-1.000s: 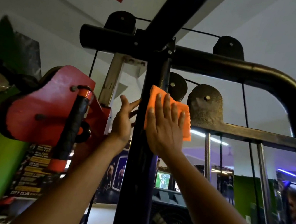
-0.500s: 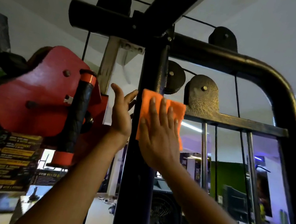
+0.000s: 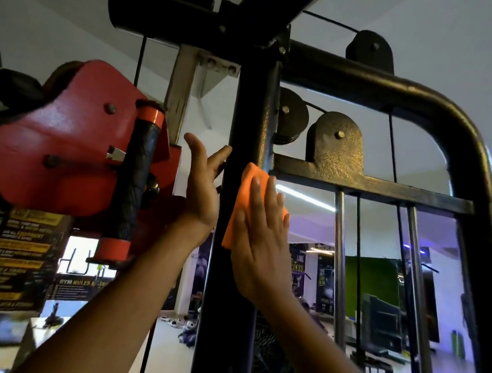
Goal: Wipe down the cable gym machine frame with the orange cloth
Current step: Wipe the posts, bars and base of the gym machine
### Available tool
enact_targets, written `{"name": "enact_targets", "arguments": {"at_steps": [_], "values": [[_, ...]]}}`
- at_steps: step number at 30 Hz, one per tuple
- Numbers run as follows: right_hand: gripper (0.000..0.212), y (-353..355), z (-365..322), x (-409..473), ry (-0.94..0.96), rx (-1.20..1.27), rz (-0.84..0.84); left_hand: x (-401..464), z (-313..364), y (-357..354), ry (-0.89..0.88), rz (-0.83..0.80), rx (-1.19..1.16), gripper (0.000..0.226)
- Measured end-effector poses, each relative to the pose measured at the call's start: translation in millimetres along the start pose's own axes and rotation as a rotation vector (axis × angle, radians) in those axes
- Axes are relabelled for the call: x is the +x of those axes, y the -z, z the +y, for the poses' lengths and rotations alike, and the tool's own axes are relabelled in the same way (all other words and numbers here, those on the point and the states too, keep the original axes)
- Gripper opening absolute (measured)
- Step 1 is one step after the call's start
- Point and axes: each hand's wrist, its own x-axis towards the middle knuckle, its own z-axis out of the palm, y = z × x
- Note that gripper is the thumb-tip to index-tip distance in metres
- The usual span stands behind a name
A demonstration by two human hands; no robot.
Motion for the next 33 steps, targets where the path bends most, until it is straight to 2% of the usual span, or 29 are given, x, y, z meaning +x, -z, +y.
{"name": "enact_targets", "arguments": {"at_steps": [6,12,18,24,30,33], "values": [[0.065,14.6,-14.4,73.3,-0.072,0.075,-0.019,-9.4,3.7,0.2,-0.020,-0.068,0.068,0.085],[0.066,2.5,-10.4,-4.7,0.000,-0.040,-0.005,-18.2,0.0,8.3,-0.001,-0.026,0.102,0.087],[0.067,-3.6,-29.2,30.8,-0.188,0.155,0.078,-25.9,6.6,4.7,0.040,-0.034,0.119,0.085],[0.069,-0.2,-23.7,-16.5,-0.106,0.120,-0.006,-34.0,5.8,5.6,0.023,-0.036,0.171,0.082],[0.068,-3.1,-20.0,25.5,-0.062,0.023,0.055,-37.2,12.6,5.9,0.015,-0.084,0.193,0.083],[0.068,-4.5,-18.9,15.6,-0.021,0.003,0.075,-37.4,7.5,7.5,-0.003,-0.094,0.202,0.082]]}}
